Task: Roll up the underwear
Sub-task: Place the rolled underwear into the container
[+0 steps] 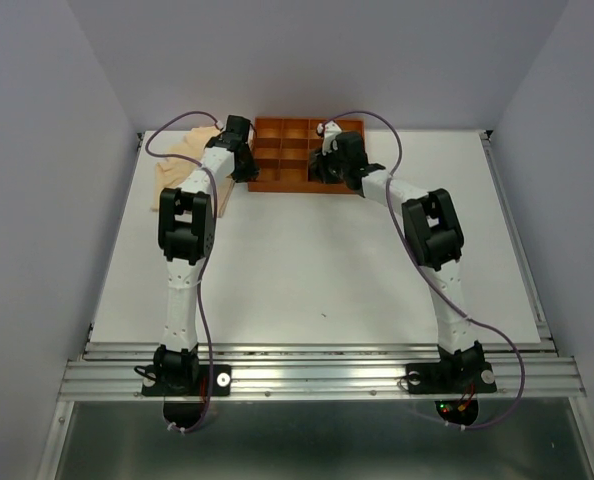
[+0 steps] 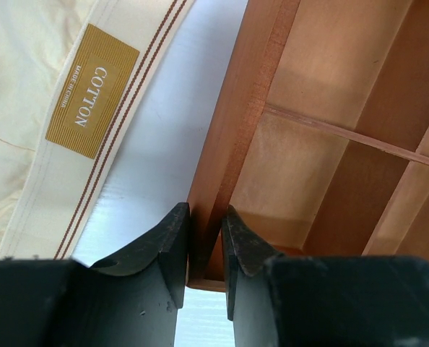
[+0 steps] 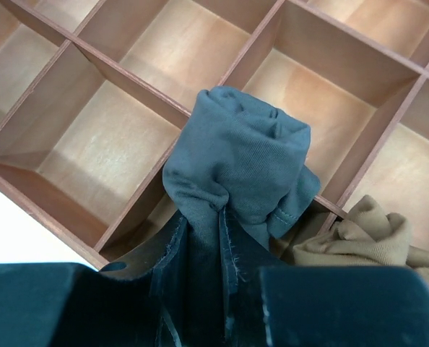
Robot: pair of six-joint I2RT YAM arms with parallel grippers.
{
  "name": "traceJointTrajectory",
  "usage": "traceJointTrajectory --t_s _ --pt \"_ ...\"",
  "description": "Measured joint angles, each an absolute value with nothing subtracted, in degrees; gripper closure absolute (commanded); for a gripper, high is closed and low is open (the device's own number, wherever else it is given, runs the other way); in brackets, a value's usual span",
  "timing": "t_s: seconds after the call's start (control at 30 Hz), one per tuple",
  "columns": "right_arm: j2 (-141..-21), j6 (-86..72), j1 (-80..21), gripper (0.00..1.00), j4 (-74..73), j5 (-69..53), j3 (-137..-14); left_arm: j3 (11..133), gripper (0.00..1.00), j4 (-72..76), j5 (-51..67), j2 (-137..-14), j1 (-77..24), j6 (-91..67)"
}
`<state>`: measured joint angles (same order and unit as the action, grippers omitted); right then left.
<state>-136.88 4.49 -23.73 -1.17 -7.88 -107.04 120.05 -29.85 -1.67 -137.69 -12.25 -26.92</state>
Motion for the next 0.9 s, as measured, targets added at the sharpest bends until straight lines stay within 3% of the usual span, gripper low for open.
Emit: traceJointTrajectory --t_s 0.07,0.17,0.27,0.33,0.37,0.73,0.77,0.9 --pt "-137.1 4.0 -23.5 0.89 -1.7 -8.6 -107.5 120.0 0.68 -29.8 -1.6 -137.7 -12.3 -26.9" --pt "-137.1 3.6 -23.5 0.87 -1.7 -8.6 -107.4 120.0 0.68 -29.8 -1.5 -137.7 -12.3 -26.9" --pt "-137.1 3.2 -23.5 0.62 -1.4 -8.0 -107.2 120.0 0.64 -29.8 -1.2 -137.7 -12.3 -26.9" --pt "-136.5 3.3 -23.7 0.54 -0.9 -7.0 -106.1 120.0 0.61 -29.8 -0.6 -137.7 -12.2 -27.2" --pt "-135.9 3.2 -24.0 0.43 -1.0 -6.6 -105.5 120.0 0.60 -29.8 0.0 -137.7 -12.1 -27.4" --pt "-129.7 6.2 -25.3 0.25 -15.5 -5.9 -105.8 126.4 0.55 -32.4 1.6 -136.2 -12.3 -27.6" --pt "-129.3 6.2 -25.3 0.00 -16.6 -6.3 -106.2 126.7 0.55 -32.7 1.6 -135.9 -12.3 -27.6" --pt "-125.8 5.7 -25.2 0.00 -19.2 -8.1 -108.3 127.7 0.55 -33.4 1.6 -132.7 -12.3 -27.4"
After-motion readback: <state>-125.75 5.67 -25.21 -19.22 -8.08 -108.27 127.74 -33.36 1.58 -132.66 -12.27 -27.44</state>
